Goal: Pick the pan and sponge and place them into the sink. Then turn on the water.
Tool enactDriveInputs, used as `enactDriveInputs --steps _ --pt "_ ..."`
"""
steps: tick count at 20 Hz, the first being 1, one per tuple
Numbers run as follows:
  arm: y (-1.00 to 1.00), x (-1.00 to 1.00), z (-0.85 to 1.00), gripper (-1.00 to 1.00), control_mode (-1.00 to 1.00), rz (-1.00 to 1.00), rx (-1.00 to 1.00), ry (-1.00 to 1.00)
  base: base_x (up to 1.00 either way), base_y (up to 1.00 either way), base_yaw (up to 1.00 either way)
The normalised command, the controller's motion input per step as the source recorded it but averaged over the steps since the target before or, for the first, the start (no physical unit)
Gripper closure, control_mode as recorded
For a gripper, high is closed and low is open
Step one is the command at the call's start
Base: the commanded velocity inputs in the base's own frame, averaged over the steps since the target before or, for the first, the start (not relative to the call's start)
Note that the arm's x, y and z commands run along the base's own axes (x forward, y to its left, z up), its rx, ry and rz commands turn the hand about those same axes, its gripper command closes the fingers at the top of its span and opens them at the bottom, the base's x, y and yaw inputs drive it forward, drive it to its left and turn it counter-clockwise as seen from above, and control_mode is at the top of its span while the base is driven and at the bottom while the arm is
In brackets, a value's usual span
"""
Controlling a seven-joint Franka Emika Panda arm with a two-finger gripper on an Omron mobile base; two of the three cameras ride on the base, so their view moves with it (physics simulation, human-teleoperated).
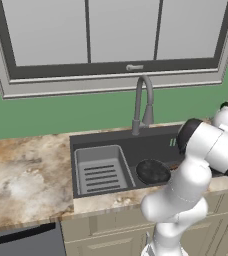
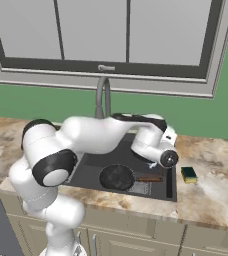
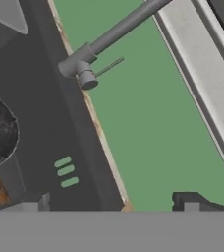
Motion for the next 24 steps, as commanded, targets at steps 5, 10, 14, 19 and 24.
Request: enactDriveInputs --steps 5,10,14,19,24 --pt "-0.21 -0.03 0.19 -1.00 -1.00 -0.15 0.06 0.16 0.00 0.00 0.00" --pt "-0.20 -0.02 0.10 -1.00 -1.00 -0.14 0.05 0.20 0.00 0.00 0.00" --pt "-0.17 -0.04 0.10 -1.00 -1.00 -0.14 0.06 0.20 0.00 0.00 0.00" --pt "-0.14 -0.09 0.14 -1.00 -1.00 -0.15 0.10 0.16 0.00 0.00 0.00" --pt "-0.13 -0.13 0.19 -1.00 -1.00 -0.16 0.12 0.12 0.00 0.00 0.00"
